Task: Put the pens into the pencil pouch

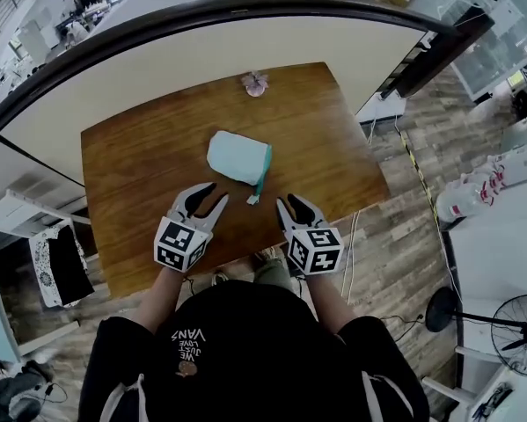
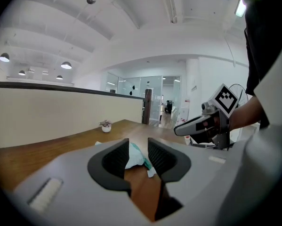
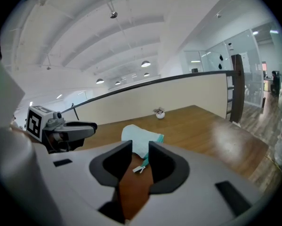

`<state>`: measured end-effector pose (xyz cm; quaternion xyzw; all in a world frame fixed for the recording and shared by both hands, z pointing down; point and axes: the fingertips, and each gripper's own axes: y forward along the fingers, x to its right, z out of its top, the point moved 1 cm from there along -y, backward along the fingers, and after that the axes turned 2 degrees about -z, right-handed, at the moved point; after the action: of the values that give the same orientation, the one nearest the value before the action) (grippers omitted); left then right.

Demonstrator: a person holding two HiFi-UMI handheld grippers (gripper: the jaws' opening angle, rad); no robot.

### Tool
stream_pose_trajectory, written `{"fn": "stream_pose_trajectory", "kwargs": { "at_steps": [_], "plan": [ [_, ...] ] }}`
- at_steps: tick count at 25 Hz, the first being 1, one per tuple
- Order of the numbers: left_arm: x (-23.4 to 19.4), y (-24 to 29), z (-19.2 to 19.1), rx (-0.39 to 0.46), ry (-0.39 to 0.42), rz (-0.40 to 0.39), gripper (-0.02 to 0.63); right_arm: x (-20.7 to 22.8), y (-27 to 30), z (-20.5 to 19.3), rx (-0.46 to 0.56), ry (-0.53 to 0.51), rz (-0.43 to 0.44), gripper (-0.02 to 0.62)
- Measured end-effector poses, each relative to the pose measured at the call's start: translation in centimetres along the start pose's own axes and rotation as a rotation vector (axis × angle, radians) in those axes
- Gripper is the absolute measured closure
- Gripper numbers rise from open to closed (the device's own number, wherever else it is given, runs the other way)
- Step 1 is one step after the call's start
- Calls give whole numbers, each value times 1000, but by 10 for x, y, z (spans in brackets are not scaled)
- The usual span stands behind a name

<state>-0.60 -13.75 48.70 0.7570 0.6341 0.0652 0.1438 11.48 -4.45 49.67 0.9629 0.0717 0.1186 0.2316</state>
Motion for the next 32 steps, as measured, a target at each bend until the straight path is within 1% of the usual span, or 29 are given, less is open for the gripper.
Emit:
{"fn": "stream_pose_trajectory", "kwargs": {
  "at_steps": [2,4,7,8,15,26,32],
  "plan": [
    [4,-11,-2,4,0,-5,477,-7,-6,-2,15,3,-9,482],
    [7,-23,-4,14,-3,-9,503,-14,-11,-4,32,4,-14,488],
    [11,-41,-4,32,-10,-11,544,-26,-20,-6,56,-5,-23,529],
    [12,-46,-4,36,-11,-12,549,-30,-22,-6,63,-11,-23,540],
    [27,-79,0,74,-14,-24,593,-60,-36,-14,80,-43,-2,574],
    [37,-107,-15,73,-32,-23,595,-87,-42,-28,59,-93,-10,583],
    [43,-115,-21,83,-42,-19,594,-93,-47,-35,58,-93,-8,583]
  ]
}}
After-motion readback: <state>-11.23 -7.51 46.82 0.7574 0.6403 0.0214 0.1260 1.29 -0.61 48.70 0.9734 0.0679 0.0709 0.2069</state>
